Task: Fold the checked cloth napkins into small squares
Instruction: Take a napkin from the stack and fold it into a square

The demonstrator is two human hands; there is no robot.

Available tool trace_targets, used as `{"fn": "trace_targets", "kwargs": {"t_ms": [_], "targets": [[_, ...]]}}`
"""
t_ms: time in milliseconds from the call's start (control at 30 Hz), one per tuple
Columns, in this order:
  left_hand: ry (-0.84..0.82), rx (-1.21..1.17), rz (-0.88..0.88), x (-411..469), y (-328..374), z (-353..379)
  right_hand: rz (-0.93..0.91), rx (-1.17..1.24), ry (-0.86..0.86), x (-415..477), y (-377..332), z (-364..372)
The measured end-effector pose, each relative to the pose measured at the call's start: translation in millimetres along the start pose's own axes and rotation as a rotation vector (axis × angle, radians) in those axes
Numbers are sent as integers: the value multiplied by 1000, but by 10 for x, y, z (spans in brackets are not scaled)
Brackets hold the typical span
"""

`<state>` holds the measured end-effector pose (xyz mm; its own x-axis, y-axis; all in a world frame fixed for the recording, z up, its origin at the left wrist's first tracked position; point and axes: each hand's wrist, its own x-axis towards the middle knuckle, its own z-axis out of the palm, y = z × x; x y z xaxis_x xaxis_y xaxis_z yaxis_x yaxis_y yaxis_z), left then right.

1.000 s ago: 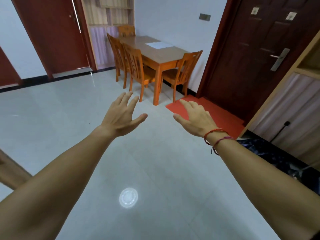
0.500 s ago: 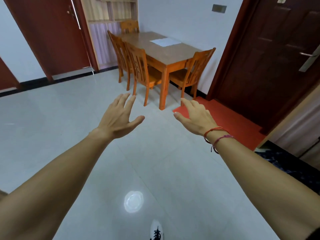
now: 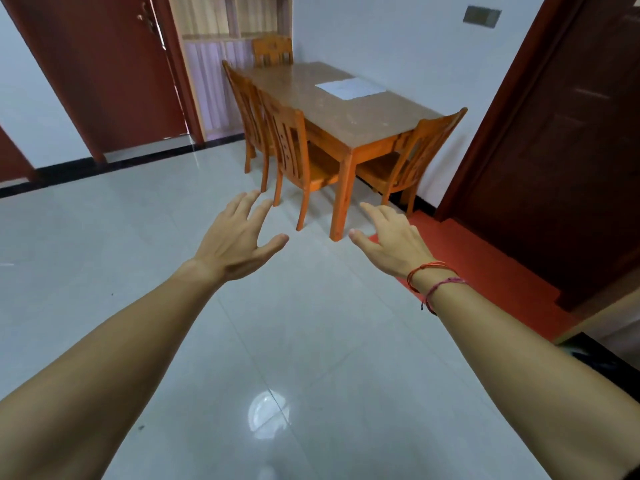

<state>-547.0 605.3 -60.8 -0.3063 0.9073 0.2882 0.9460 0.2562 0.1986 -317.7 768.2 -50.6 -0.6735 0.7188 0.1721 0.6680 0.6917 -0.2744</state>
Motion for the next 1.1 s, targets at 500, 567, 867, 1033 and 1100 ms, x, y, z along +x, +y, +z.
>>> {"fn": "trace_targets", "kwargs": {"t_ms": [500,567,867,1033,1100], "targets": [[14,-60,28,2523,-1588,646,78,59,67,2738,-107,629],[13,-59,53,2815,-1741,717,101,59,59,3042,-83,692],[42,-48,149,4221,-2201,1222,156,42,35,4374,310,1006],[23,-55,121,5143,-2348,1489,162,53,35,5294,719,1149],[10,-44,114,5541,-2425,1554,156,60,29,5715,858,1159]]}}
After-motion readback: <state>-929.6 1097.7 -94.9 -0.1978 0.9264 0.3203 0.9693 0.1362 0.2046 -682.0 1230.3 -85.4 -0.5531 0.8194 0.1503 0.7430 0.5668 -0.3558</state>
